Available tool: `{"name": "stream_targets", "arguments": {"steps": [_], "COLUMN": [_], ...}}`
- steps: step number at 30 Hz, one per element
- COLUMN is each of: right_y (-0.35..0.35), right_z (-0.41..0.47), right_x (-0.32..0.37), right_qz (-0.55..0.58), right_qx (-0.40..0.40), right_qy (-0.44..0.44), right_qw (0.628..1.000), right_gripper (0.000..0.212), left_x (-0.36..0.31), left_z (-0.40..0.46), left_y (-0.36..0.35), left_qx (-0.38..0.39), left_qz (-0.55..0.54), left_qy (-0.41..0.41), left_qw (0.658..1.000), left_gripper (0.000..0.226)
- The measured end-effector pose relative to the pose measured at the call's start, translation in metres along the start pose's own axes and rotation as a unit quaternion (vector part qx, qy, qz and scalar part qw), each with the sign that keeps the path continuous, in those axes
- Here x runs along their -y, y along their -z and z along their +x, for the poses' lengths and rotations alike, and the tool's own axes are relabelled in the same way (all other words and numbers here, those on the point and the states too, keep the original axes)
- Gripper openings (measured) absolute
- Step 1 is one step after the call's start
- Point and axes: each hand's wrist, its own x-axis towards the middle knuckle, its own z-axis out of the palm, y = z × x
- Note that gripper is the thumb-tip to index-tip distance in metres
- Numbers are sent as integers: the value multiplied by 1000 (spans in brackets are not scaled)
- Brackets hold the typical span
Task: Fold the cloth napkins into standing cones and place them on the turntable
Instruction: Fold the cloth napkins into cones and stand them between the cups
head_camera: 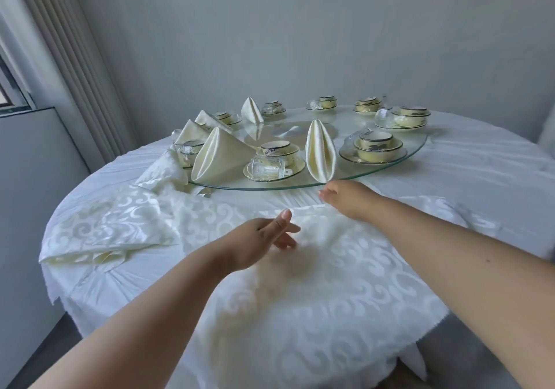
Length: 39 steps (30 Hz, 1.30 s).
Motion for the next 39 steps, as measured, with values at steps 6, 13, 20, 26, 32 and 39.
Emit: {"name": "stream_targets", "arguments": {"steps": [6, 13, 20, 26, 32, 39], "right_y": [6, 40, 20, 29, 35, 9], "right_z": [-2, -26, -36, -27, -30, -50], "right_x": [3, 10, 19, 15, 17, 29], "right_qz": [-39, 43, -83, 132, 148, -53], "right_qx": [59, 99, 162, 1, 48, 147], "right_qy": [19, -33, -19, 32, -30, -35], "right_qw": [997, 994, 983, 991, 987, 987], "right_gripper": [42, 48, 35, 26, 32, 34], "left_x": [-9, 4, 18, 18, 4, 21], "left_z": [9, 45, 50, 49, 51, 48], "left_y": [20, 33, 28, 33, 40, 18], "left_qx": [-202, -162, -140, -149, -137, -149], "left_qz": [46, 139, 146, 255, 164, 201], "left_qy": [-45, 65, 113, 131, 195, 181], "left_qw": [977, 975, 973, 946, 957, 951], "left_gripper": [63, 50, 41, 48, 55, 50]}}
